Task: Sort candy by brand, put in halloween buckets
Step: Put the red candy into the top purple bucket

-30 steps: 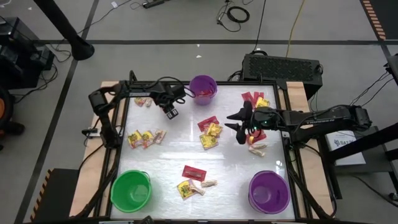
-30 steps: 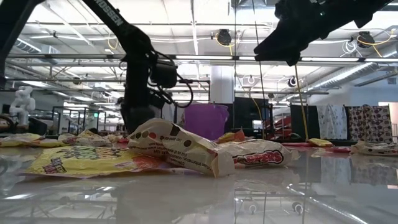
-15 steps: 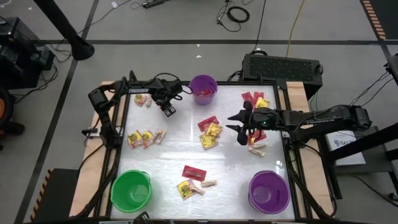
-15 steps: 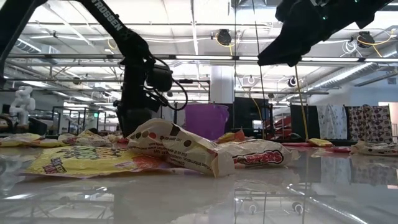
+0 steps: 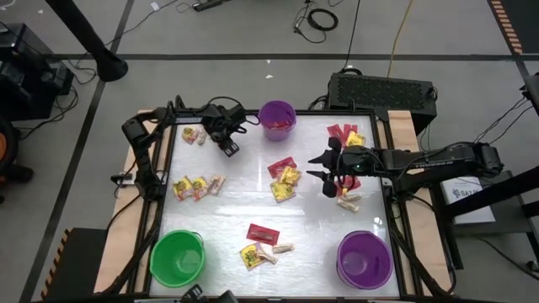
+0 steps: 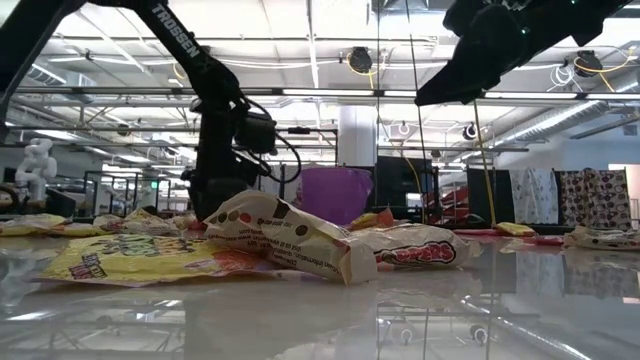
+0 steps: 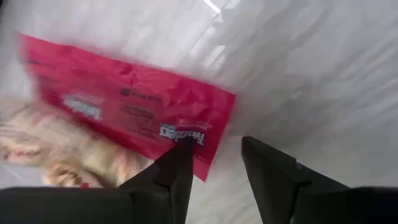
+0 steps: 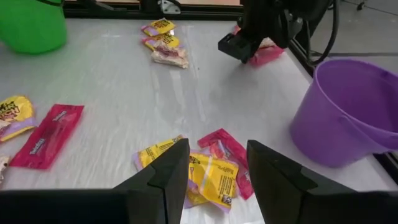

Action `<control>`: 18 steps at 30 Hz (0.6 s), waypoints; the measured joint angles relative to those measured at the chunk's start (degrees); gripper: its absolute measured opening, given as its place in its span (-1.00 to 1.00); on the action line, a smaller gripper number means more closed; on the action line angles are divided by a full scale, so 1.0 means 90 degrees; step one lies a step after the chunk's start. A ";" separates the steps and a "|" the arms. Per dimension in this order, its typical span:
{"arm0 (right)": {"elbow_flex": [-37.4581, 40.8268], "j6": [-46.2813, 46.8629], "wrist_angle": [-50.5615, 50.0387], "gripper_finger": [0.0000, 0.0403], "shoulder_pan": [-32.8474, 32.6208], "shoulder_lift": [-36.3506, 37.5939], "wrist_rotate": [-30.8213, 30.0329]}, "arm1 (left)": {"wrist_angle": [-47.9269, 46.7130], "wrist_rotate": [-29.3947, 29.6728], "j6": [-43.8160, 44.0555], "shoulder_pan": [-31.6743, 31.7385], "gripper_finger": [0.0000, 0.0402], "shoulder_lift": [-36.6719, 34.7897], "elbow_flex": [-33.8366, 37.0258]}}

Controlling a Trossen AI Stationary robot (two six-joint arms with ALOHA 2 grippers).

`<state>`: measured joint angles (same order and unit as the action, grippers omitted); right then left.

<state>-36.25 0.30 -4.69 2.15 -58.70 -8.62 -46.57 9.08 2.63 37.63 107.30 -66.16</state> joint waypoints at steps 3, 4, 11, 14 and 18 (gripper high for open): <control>0.0000 -0.0059 -0.0002 -0.23 0.0000 0.0000 -0.0002 | -0.0005 -0.0007 0.0005 -0.0004 -0.38 0.0137 -0.0019; 0.0000 -0.0063 -0.0005 -0.23 0.0000 0.0000 -0.0002 | -0.0002 -0.0010 0.0003 -0.0005 -0.42 0.0176 -0.0019; 0.0000 -0.0063 -0.0032 -0.23 0.0000 0.0000 0.0012 | 0.0044 -0.0051 0.0046 -0.0022 -0.93 0.0137 -0.0005; 0.0000 -0.0079 -0.0039 -0.23 0.0000 0.0000 0.0015 | 0.0064 0.0009 0.0158 -0.0094 -0.97 -0.0038 0.0028; 0.0000 -0.0087 -0.0049 -0.23 0.0000 0.0002 0.0015 | -0.0087 0.0163 0.0173 -0.0355 -0.98 -0.0531 0.0032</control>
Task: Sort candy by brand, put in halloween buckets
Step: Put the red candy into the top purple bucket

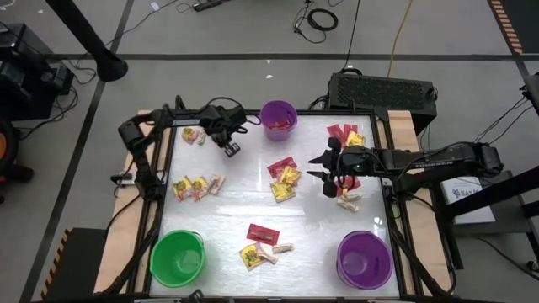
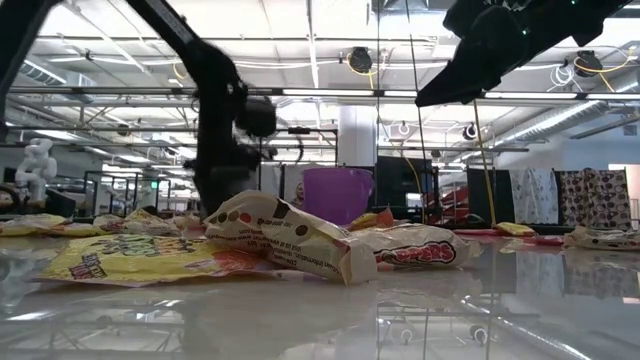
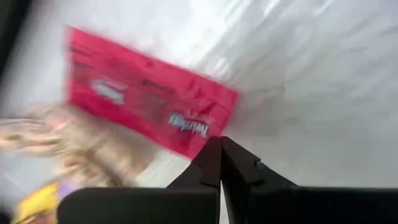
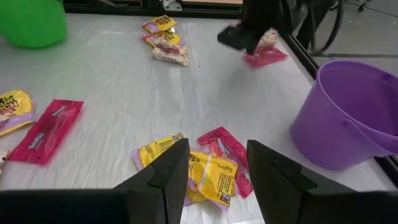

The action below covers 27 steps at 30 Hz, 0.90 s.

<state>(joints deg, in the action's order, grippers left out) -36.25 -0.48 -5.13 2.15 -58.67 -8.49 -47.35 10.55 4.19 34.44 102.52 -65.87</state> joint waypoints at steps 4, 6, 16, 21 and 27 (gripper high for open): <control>0.0000 0.0211 0.0004 -0.23 0.0000 0.0000 -0.0001 | -0.0070 0.0220 -0.0010 -0.0272 -0.99 -0.0447 0.0002; 0.0000 0.0365 0.0007 -0.23 0.0000 0.0000 -0.0022 | 0.0082 0.0325 -0.0004 -0.0284 -0.99 -0.0627 -0.0008; 0.0000 0.2075 0.0074 -0.23 0.0000 0.0000 -0.0044 | 0.0629 0.0259 0.0255 0.0012 -0.86 -0.0542 -0.0006; 0.0000 0.3188 0.0073 -0.23 0.0000 0.0000 -0.0044 | 0.0746 0.0189 -0.0437 0.0007 -0.51 -0.0539 -0.0010; 0.0000 0.3960 0.0075 -0.23 0.0000 0.0000 -0.0034 | 0.0536 0.0448 -0.1329 0.0005 -0.20 -0.0360 -0.0013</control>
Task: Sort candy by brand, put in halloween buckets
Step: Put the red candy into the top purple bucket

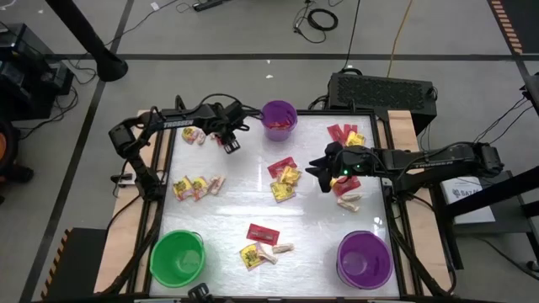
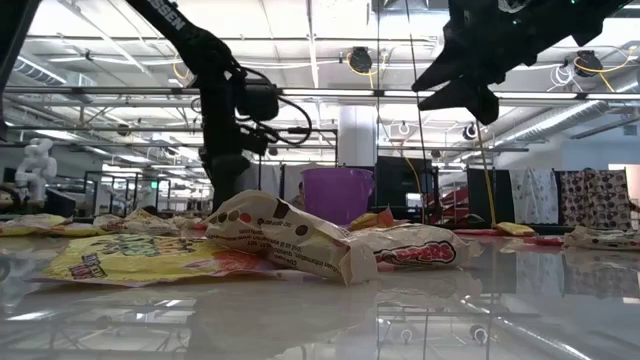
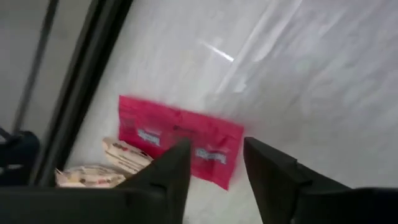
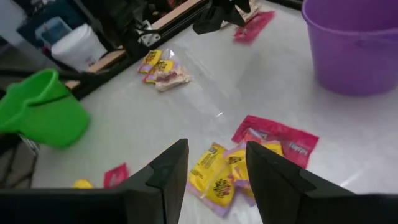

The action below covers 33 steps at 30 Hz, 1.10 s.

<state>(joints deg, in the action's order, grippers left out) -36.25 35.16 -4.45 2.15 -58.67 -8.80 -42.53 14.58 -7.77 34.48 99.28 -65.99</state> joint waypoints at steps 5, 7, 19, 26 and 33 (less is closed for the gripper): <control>0.0000 0.0506 0.0012 -0.23 -0.0085 0.0000 -0.0007 | 0.0007 0.0021 -0.0234 0.0071 -0.15 0.0192 -0.0001; 0.0000 0.0611 0.0016 -0.23 -0.0117 0.0000 -0.0013 | -0.0076 0.0021 -0.0191 0.0140 -0.15 0.0320 -0.0001; 0.0000 0.1038 0.0017 -0.23 -0.0459 0.0000 -0.0223 | -0.0121 0.0049 -0.0557 0.0287 -0.15 0.1023 -0.0038; 0.0000 0.1071 0.0017 -0.23 -0.0580 0.0000 -0.0243 | -0.0295 -0.0348 -0.0830 0.0271 -0.24 0.1172 -0.0043; 0.0000 0.0740 -0.0010 -0.23 -0.0670 0.0000 -0.0374 | -0.0416 -0.0304 -0.0841 0.0250 -0.85 0.1169 -0.0041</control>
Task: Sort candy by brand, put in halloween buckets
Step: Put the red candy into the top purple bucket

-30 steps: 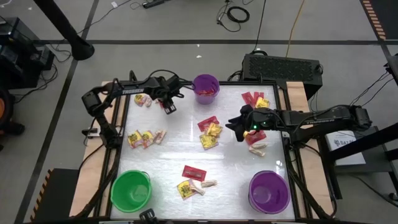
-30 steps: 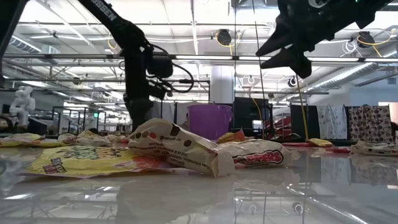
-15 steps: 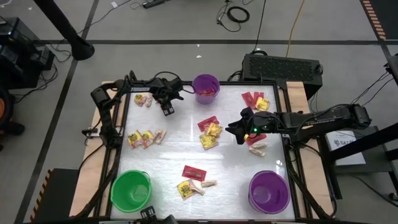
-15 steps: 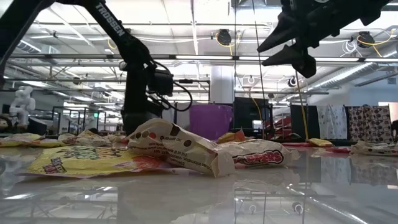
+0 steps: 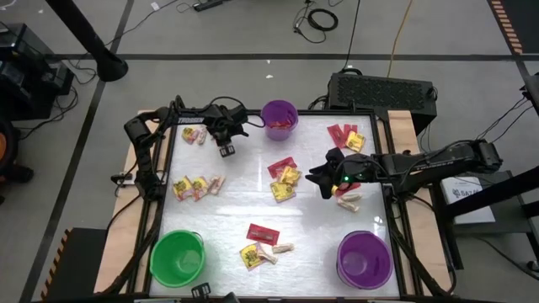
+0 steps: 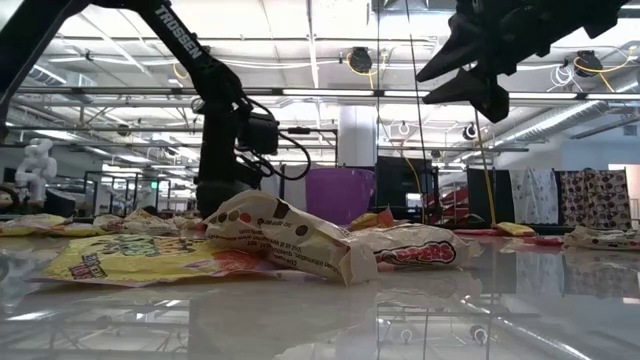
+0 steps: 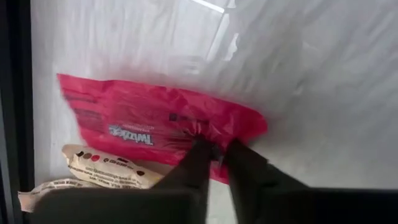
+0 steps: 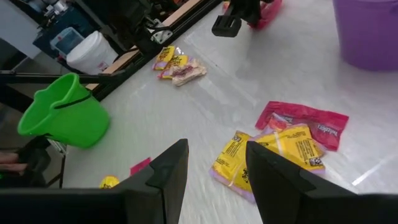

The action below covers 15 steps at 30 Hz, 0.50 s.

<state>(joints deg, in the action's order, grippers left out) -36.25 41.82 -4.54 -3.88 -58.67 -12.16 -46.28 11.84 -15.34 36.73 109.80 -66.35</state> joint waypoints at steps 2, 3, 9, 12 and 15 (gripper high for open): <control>0.0000 -0.0061 -0.0002 -0.23 0.0002 0.0000 -0.0059 | -0.0115 -0.0003 0.0060 -0.0002 -0.94 0.0012 -0.0064; 0.0000 -0.0075 -0.0007 -0.23 0.0002 0.0000 -0.0143 | -0.0186 -0.0013 0.0104 -0.0013 -0.95 0.0016 -0.0110; 0.0000 -0.0080 -0.0021 -0.23 0.0002 0.0000 -0.0192 | -0.0605 -0.0366 0.0163 -0.0120 -0.98 -0.0299 -0.0257; 0.0000 -0.0072 -0.0031 -0.23 0.0002 0.0000 -0.0192 | -0.0581 -0.0655 0.0221 -0.0162 -0.99 -0.0711 -0.0293; 0.0000 0.0013 -0.0029 -0.23 0.0002 0.0000 -0.0180 | -0.0591 -0.0834 0.0389 -0.0221 -0.99 -0.1092 -0.0293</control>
<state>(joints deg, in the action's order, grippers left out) -36.25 41.94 -4.80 -3.86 -58.67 -13.78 -51.59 4.33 -11.84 34.74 99.97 -68.99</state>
